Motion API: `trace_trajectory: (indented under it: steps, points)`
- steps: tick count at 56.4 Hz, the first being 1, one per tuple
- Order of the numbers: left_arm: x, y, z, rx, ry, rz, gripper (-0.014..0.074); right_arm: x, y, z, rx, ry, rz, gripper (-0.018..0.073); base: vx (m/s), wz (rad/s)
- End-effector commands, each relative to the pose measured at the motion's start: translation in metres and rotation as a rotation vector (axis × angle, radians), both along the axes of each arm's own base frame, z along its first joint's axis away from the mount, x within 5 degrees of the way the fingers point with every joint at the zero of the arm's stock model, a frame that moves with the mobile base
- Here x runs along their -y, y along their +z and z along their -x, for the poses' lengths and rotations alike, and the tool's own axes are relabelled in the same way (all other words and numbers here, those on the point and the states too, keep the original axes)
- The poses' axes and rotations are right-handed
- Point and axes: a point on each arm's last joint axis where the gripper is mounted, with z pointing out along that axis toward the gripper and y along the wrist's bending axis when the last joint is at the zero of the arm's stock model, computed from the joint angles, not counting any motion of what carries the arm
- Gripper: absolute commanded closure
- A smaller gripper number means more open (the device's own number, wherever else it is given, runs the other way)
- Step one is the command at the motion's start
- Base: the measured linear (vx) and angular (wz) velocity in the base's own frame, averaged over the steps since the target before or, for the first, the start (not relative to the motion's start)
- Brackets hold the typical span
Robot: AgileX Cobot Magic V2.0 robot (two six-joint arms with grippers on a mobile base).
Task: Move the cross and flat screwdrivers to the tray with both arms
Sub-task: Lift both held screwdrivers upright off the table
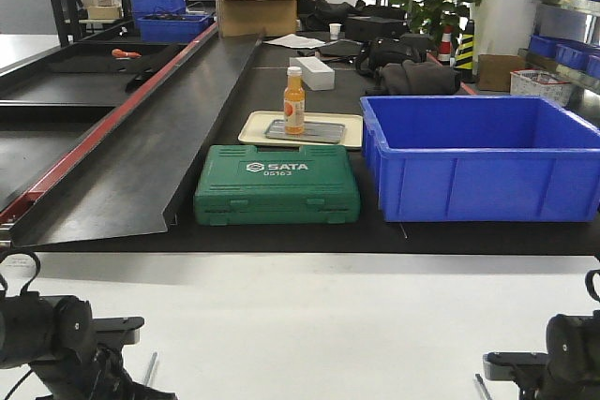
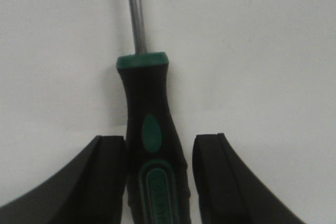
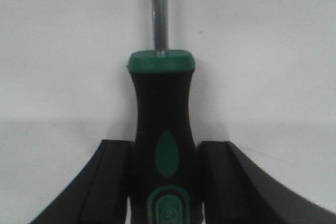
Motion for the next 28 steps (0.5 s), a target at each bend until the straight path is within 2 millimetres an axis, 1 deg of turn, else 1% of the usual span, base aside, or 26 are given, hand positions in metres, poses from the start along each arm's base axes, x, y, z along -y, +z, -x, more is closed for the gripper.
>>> trace_trajectory:
  steps: [1,13,17,20,22,28]
  points:
    - [0.003,0.017,-0.005,0.05,0.012,0.019,0.019,-0.002,-0.001,-0.007,0.076,-0.026,-0.024,0.057,0.0,0.0]
    - [0.003,-0.005,-0.002,-0.041,0.009,0.003,0.0192,-0.003,-0.001,-0.007,0.076,-0.042,-0.038,0.057,0.0,0.0]
    - [0.003,-0.01,-0.002,-0.057,0.009,0.0,0.0213,-0.003,-0.001,-0.007,0.076,-0.044,-0.039,0.057,0.0,0.0]
    - [0.003,-0.012,-0.002,-0.067,0.008,-0.002,0.026,-0.003,-0.001,-0.008,0.08,-0.044,-0.039,0.057,0.0,0.0]
    - [0.003,-0.013,-0.001,-0.074,0.005,-0.003,0.0317,-0.003,-0.001,-0.008,0.081,-0.045,-0.039,0.057,0.0,0.0]
    - [0.003,-0.011,0.0,-0.075,-0.026,-0.007,0.0536,-0.003,-0.001,-0.009,0.093,-0.044,-0.038,0.0569,0.0,0.0]
